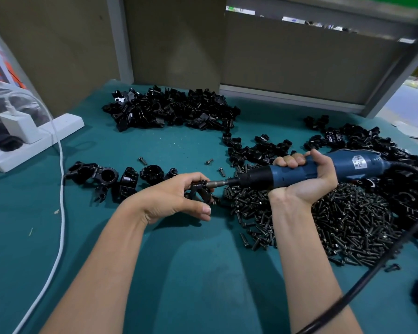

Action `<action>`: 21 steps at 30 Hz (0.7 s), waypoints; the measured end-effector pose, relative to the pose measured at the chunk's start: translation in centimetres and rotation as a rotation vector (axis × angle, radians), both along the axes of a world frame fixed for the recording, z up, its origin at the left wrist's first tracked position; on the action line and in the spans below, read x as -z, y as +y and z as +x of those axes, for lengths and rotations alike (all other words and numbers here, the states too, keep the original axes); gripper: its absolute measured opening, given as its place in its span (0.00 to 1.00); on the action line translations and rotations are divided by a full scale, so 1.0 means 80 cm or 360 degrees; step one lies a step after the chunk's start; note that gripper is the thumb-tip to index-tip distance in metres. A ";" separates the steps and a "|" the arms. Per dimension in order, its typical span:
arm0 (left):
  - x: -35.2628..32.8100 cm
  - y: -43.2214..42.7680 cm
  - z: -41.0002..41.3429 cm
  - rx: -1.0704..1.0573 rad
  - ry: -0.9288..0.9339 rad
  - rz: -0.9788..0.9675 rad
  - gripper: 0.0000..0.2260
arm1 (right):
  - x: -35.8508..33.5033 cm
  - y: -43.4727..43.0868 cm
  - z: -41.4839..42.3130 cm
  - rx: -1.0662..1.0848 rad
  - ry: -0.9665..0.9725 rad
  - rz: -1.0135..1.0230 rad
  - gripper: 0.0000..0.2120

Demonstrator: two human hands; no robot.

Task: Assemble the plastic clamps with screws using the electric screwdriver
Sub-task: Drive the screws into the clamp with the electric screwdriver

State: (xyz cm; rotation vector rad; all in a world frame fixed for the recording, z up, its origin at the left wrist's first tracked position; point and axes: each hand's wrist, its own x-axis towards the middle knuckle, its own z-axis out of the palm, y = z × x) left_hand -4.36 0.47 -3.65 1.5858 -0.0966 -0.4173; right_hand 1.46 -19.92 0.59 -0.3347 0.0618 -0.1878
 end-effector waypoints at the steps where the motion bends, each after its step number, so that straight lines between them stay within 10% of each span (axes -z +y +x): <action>1: 0.000 0.000 0.000 0.0005 0.0003 0.0000 0.17 | 0.000 0.000 0.000 -0.0003 0.0005 -0.0004 0.09; 21: 0.000 -0.001 0.000 0.0034 0.0000 0.0011 0.17 | 0.006 -0.002 0.003 0.0020 0.0045 -0.0014 0.05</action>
